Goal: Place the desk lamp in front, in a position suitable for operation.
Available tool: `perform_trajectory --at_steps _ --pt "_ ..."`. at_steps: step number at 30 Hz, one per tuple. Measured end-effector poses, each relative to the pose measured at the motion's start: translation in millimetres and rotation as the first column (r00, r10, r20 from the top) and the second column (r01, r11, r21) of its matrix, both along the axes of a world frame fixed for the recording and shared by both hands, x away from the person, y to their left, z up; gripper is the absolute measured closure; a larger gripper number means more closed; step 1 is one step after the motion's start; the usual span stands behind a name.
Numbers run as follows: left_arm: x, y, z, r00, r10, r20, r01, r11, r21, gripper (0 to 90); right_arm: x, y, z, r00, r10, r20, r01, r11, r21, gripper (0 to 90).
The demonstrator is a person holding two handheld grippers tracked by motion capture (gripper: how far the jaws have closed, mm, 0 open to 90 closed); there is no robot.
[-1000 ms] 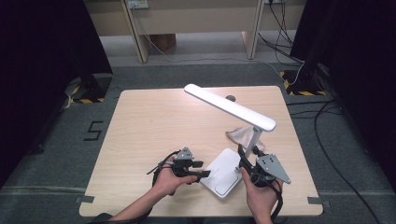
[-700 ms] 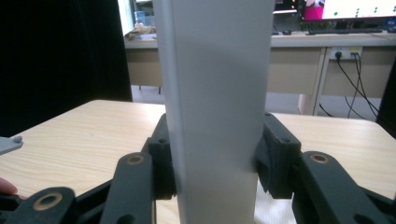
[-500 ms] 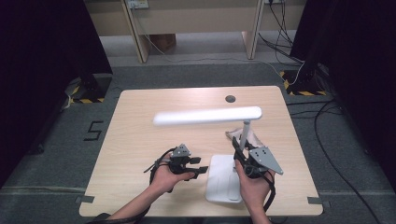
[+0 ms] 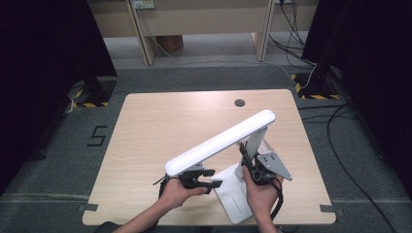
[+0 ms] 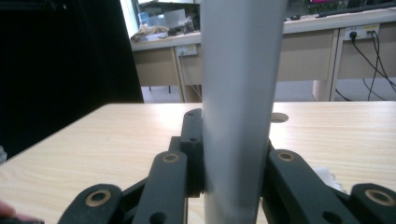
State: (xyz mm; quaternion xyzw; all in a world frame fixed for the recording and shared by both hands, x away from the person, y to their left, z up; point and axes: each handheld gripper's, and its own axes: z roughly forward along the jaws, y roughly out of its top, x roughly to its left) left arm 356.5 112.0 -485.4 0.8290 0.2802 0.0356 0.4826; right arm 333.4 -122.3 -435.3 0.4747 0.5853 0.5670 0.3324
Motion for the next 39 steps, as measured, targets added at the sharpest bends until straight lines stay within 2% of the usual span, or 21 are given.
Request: perform_trajectory --at_steps 3,4,5,6,7,9,11,15,16,17,20,29,30,35,36,38,39 --pt "3.0 3.3 3.0 0.9999 0.012 0.010 -0.012 0.9999 0.001 45.7 13.7 8.4 2.0 0.9998 -0.016 -0.009 0.016 1.000 0.021 75.9" --pt "3.0 3.3 3.0 0.9999 0.012 0.010 -0.012 0.9999 0.001 45.6 13.7 8.4 2.0 0.9998 -0.016 -0.009 0.016 1.000 0.021 75.9" --pt "4.0 4.6 4.0 0.9998 0.016 0.015 -0.016 0.9999 0.000 45.6 23.3 14.2 3.2 0.9995 -0.021 -0.024 0.022 0.999 0.033 75.8" --pt "4.8 5.9 4.8 0.9997 0.018 0.018 -0.018 0.9998 0.002 45.5 27.7 16.1 3.2 0.9996 -0.023 -0.019 0.023 0.999 0.031 75.8" --pt "5.7 8.4 5.9 0.9994 0.025 0.025 -0.026 0.9997 0.005 45.5 27.7 16.1 3.2 0.9996 -0.023 -0.019 0.023 0.999 0.031 75.8" --pt "7.9 17.0 6.7 0.9984 0.044 0.034 -0.044 0.9990 0.006 45.4 44.0 27.5 4.6 0.9989 -0.018 -0.044 0.019 0.999 0.038 75.8" --pt "8.5 20.7 6.6 0.9982 0.052 0.031 -0.052 0.9986 0.007 45.4 48.8 31.1 4.9 0.9985 -0.016 -0.052 0.019 0.999 0.043 75.8" --pt "12.7 34.3 3.1 0.9961 0.085 0.025 -0.085 0.9963 0.008 45.4 71.1 46.6 5.4 0.9974 -0.022 -0.069 0.025 0.999 0.039 75.7" --pt "13.8 37.2 2.3 0.9957 0.090 0.022 -0.090 0.9958 0.013 45.4 71.1 46.6 5.4 0.9974 -0.022 -0.069 0.025 0.999 0.039 75.7" --pt "14.7 39.6 1.5 0.9950 0.097 0.022 -0.098 0.9951 0.013 45.4 78.7 50.4 5.0 0.9961 -0.033 -0.082 0.036 0.999 0.038 75.7" --pt "19.6 48.5 -1.8 0.9926 0.119 0.021 -0.120 0.9926 0.019 45.5 88.3 54.2 3.2 0.9938 -0.046 -0.101 0.050 0.998 0.042 75.8" --pt "28.6 62.8 -7.7 0.9849 0.172 0.019 -0.173 0.9841 0.040 45.4 108.3 65.0 2.8 0.9911 -0.064 -0.116 0.068 0.997 0.033 75.7" --pt "30.9 64.4 -9.2 0.9836 0.179 0.022 -0.180 0.9826 0.046 45.4 112.0 68.1 3.4 0.9917 -0.068 -0.109 0.070 0.997 0.018 75.7" --pt "34.4 67.3 -12.9 0.9810 0.193 0.019 -0.194 0.9796 0.052 45.4 115.1 74.4 1.1 0.9908 -0.082 -0.107 0.083 0.997 0.002 75.6" --pt "35.2 68.3 -15.0 0.9790 0.203 0.015 -0.204 0.9775 0.054 45.4 114.1 73.6 -1.5 0.9898 -0.089 -0.112 0.087 0.996 -0.022 74.8" --pt "35.5 68.8 -15.7 0.9784 0.206 0.013 -0.207 0.9768 0.056 45.5 113.4 72.5 -2.4 0.9895 -0.087 -0.115 0.084 0.996 -0.031 74.0" --pt "36.4 69.2 -16.9 0.9774 0.211 0.012 -0.211 0.9758 0.056 45.6 111.6 70.5 -0.1 0.9896 -0.084 -0.116 0.076 0.995 -0.069 70.1"
